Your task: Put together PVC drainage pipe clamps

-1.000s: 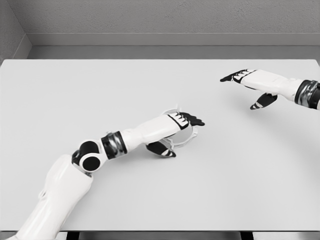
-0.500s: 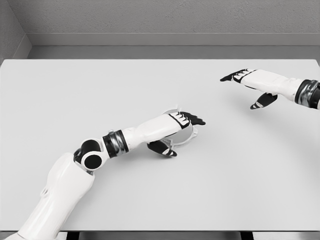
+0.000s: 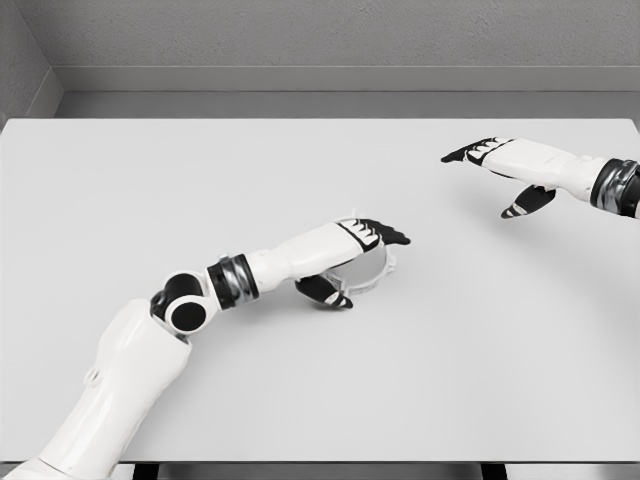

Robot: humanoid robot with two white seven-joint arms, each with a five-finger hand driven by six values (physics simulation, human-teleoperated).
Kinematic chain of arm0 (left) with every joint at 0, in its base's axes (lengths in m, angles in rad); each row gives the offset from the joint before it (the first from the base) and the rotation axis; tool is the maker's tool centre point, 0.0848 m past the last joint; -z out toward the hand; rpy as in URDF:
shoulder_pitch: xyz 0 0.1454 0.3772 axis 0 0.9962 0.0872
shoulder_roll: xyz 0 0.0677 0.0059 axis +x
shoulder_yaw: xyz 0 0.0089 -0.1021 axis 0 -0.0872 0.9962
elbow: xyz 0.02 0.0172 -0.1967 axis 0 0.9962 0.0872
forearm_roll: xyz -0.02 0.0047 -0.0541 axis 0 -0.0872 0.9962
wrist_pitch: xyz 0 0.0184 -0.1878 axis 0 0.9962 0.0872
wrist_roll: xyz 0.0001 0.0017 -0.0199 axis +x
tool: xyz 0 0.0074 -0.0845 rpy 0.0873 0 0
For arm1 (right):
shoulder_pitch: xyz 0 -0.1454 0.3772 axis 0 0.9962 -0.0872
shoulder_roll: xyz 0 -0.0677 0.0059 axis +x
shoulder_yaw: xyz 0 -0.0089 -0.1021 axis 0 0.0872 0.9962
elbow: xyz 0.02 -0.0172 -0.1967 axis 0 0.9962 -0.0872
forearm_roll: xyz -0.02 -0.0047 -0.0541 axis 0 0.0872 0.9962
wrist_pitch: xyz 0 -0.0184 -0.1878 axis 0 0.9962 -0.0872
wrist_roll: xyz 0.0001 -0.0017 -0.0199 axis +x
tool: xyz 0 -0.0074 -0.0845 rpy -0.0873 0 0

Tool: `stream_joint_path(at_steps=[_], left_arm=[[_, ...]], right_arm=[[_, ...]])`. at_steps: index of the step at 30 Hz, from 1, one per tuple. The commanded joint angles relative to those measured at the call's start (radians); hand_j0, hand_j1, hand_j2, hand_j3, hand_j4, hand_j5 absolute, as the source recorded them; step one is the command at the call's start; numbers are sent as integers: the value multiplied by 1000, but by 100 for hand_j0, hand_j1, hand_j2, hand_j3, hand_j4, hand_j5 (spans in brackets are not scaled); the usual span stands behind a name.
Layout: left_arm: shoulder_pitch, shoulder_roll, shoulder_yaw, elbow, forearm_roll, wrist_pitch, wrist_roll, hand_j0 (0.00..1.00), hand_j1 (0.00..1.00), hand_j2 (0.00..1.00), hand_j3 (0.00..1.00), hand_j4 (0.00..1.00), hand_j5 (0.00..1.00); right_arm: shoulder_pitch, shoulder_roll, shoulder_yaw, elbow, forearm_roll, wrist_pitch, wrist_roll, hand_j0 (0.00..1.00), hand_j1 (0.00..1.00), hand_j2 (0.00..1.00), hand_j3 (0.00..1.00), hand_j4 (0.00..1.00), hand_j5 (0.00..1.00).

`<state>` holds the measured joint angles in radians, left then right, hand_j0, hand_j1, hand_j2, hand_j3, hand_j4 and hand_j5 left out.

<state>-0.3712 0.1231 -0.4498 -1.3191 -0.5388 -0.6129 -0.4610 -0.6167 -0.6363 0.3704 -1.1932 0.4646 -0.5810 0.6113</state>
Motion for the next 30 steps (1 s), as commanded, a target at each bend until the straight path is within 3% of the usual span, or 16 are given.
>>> stream_joint_path(at_steps=[1, 22, 27, 30], left_arm=[[0, -2, 0, 1, 8, 2, 1, 100, 100, 100, 100, 100, 100], [3, -2, 0, -14, 13, 2, 1, 100, 100, 100, 100, 100, 100], [48, 10, 5, -112, 19, 2, 1, 100, 100, 100, 100, 100, 100], [98, 73, 17, -236, 25, 2, 1, 100, 100, 100, 100, 100, 100]], right_arm=[[0, -6, -1, 0, -6, 3, 0, 100, 100, 100, 100, 100, 100], [2, -6, -1, -11, -6, 3, 0, 100, 100, 100, 100, 100, 100], [2, -6, -1, -11, -6, 3, 0, 100, 100, 100, 100, 100, 100], [3, -16, -2, -11, -6, 3, 0, 100, 100, 100, 100, 100, 100]])
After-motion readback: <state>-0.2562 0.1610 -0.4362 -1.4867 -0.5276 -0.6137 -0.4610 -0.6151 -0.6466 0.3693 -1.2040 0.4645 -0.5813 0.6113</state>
